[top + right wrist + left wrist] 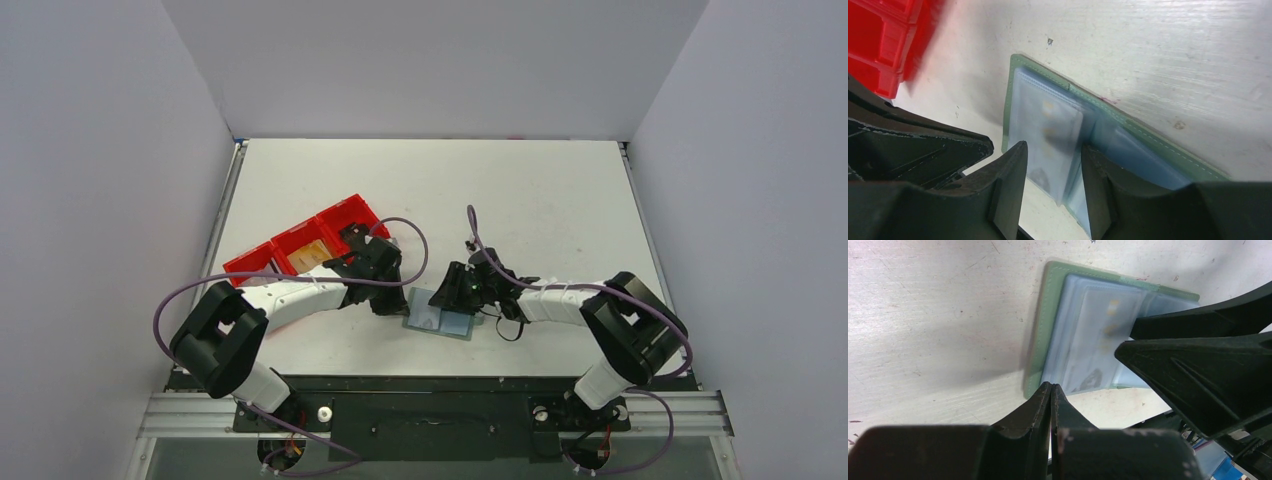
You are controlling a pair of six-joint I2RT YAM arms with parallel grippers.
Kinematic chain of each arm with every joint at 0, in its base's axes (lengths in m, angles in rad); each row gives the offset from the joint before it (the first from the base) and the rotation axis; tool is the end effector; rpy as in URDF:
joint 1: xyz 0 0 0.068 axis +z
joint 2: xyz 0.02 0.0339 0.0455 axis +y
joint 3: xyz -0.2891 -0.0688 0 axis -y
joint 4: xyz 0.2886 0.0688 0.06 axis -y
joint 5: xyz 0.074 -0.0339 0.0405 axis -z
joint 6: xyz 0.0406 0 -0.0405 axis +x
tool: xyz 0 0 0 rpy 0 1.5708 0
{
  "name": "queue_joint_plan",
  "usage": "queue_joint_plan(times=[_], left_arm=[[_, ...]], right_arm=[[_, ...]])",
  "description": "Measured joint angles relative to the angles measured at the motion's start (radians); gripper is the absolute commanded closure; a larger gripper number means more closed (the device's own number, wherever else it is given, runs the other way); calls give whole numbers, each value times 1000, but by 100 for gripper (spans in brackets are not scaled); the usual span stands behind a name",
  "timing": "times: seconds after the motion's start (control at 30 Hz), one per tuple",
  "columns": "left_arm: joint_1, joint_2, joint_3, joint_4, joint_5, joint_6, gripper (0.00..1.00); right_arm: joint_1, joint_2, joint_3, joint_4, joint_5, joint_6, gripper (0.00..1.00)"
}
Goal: Take the credit cards out of the card holder
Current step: Remove the credit card from the card holder.
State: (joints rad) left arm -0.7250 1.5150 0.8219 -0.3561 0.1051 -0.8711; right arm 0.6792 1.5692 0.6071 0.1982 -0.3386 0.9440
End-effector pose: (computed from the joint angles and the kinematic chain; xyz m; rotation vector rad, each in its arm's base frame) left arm 0.2376 -0.2162 0.1647 -0.1641 2.7776 -0.6338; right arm 0.2365 0.2083 0.1225 0.1551 2.6011 1.1105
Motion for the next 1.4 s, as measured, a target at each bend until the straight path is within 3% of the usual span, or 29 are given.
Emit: queue_joint_plan(times=[0.3,0.47,0.97,1.4], left_arm=[[0,4,0,0,0,0,100],[0,8,0,0,0,0,100],[13,24,21,-4,-1,4,82],[20,43,30,-9,-5,21,75]], right_arm=[[27,55,34,-1,22,-15,81],[26,88,34,43,14,-15,100],[-13,158,10,192,-83,14,100],[-19,181,10,236,-107,21,100]])
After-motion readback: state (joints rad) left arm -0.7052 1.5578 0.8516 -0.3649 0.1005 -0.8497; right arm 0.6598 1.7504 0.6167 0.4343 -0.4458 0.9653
